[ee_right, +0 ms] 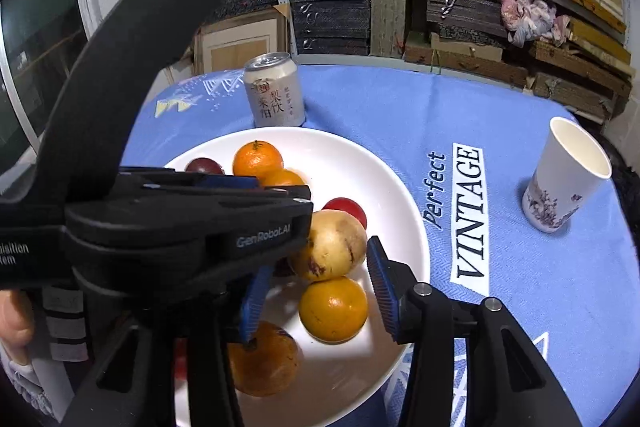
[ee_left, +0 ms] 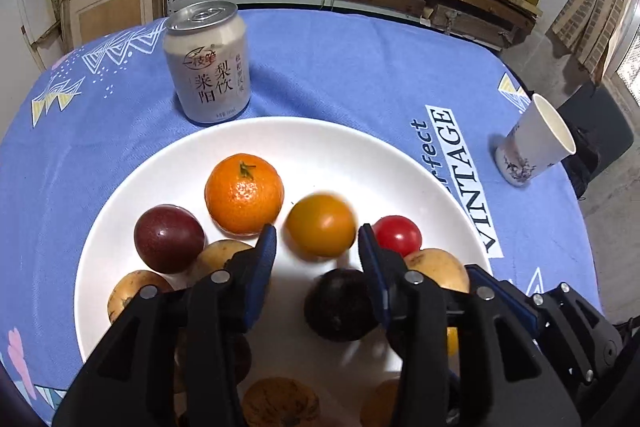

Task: Organize fruits
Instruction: 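Place the tomato and apple on the white plate and open both tools, then move both open tools back over the remaining loose fruit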

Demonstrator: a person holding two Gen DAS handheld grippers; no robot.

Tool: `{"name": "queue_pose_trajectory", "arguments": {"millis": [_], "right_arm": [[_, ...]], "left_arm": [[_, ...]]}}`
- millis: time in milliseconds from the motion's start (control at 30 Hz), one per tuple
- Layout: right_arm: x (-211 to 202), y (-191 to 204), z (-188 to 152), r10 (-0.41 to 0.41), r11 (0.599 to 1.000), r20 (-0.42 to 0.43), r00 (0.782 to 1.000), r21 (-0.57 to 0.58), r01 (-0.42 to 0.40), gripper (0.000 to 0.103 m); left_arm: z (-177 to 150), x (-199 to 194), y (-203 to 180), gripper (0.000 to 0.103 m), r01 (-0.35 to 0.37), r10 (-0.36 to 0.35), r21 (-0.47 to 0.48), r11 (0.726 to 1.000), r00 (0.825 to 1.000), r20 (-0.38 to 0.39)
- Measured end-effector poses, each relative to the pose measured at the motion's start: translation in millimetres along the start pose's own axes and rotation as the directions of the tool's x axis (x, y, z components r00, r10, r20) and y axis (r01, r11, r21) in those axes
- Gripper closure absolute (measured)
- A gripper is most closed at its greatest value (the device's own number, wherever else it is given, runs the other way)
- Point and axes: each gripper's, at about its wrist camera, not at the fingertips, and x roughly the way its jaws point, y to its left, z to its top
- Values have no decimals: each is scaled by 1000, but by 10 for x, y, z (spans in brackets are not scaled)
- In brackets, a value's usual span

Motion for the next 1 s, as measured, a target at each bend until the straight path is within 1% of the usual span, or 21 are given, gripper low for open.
{"name": "queue_pose_trajectory", "arguments": {"millis": [33,67,133,200,267,333,367,400,433,467,500,567,633,700,800,867,900,1000], "right_arm": [[-23,-14,1,4,1000,7,1000,12,-4,40],[-58,-22,0,1,1000,21,1000,20,-1,36],[-144,-23,4,-5,1000,38,999,22,4,35],[-289,-20,4,-4,999,55,998,34,3,30],[-465,-35,-20,6,998,87,996,65,-11,19],[-666,-25,-80,17,994,122,992,102,-30,12],[-774,0,-136,31,993,138,990,113,-47,11],[-867,32,-199,44,991,152,987,118,-63,11],[-955,75,-271,53,990,166,985,122,-74,8],[-1029,124,-349,56,988,180,982,129,-80,5],[-1096,196,-451,66,987,194,979,129,-92,3],[-1156,322,-598,81,988,205,975,114,-106,3],[-1195,502,-766,66,994,203,977,69,-82,3],[-1222,658,-897,67,998,192,979,3,-69,3],[-1274,820,-1032,72,995,193,979,-84,-57,3],[-1287,909,-1121,63,989,189,980,-146,-36,3],[-1269,936,-1155,64,985,176,982,-167,-34,3],[-1243,986,-1219,94,978,120,988,-196,-69,3]], "left_arm": [[1,-29,-1,56,-6,6,2,1000,1000,9],[-2,-73,-8,50,-13,13,5,1000,1000,22],[-27,-231,-3,46,-24,24,0,1000,998,61],[-67,-436,29,37,-18,19,-13,1000,995,93],[-162,-700,89,23,-31,35,-35,999,989,143],[-343,-998,171,16,-69,78,-50,996,976,205],[-459,-1125,217,14,-84,94,-53,995,968,233],[-609,-1244,279,13,-105,117,-59,993,959,260],[-789,-1353,365,10,-126,143,-75,989,949,281],[-1004,-1442,479,9,-143,168,-104,984,940,296],[-1190,-1497,597,9,-147,181,-130,981,935,305],[-1547,-1558,850,9,-144,196,-180,973,928,317],[-1762,-1565,1023,9,-160,220,-205,966,925,312],[-1851,-1525,1129,9,-189,246,-219,957,930,274],[-1874,-1489,1122,9,-175,232,-219,960,935,267],[-1888,-1465,1026,9,-164,209,-180,970,940,269],[-1895,-1446,957,9,-173,209,-151,973,940,269],[-1908,-1399,792,9,-178,194,-83,981,944,266]]}}
